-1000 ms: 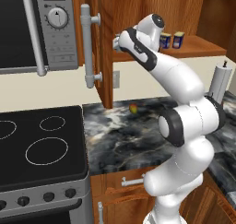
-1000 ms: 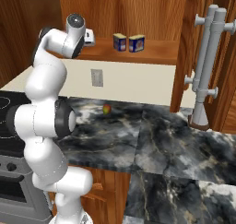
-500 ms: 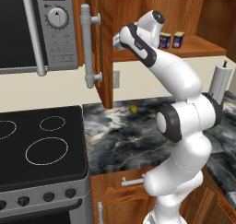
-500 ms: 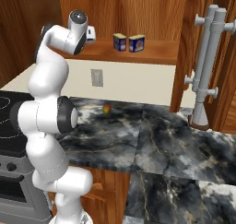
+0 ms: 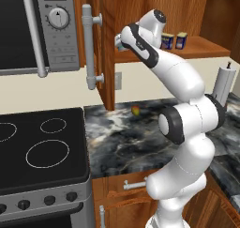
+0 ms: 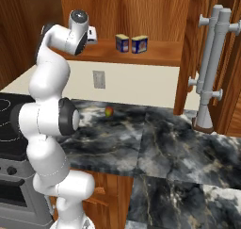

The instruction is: Stack two cans on top of the other two cans in the cabinet.

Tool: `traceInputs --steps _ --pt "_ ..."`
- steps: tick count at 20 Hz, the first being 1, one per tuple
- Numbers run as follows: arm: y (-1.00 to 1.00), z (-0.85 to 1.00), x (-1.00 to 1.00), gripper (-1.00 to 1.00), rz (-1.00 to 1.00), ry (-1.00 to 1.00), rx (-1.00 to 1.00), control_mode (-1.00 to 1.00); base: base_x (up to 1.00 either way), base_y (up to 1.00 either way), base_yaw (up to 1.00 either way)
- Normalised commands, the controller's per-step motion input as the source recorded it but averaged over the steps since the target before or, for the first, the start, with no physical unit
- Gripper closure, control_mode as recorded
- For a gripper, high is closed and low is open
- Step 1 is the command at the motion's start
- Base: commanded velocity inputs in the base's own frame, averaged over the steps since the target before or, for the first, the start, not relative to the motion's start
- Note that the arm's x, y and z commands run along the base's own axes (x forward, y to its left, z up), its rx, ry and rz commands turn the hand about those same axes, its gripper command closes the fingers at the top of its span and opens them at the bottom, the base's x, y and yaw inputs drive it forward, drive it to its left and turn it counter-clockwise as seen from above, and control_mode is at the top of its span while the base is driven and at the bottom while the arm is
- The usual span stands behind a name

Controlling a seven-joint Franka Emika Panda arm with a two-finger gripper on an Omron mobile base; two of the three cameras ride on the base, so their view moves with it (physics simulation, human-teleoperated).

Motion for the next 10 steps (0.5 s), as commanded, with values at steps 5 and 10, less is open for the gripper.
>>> traceInputs --steps 5,10 --pt "0.01 -0.18 -0.03 1.00 0.01 0.00 0.00 -1.00 0.00 0.00 0.00" --pt "-0.10 0.08 -0.30 1.00 0.00 -0.09 0.00 -1.00 0.00 0.00 0.00"
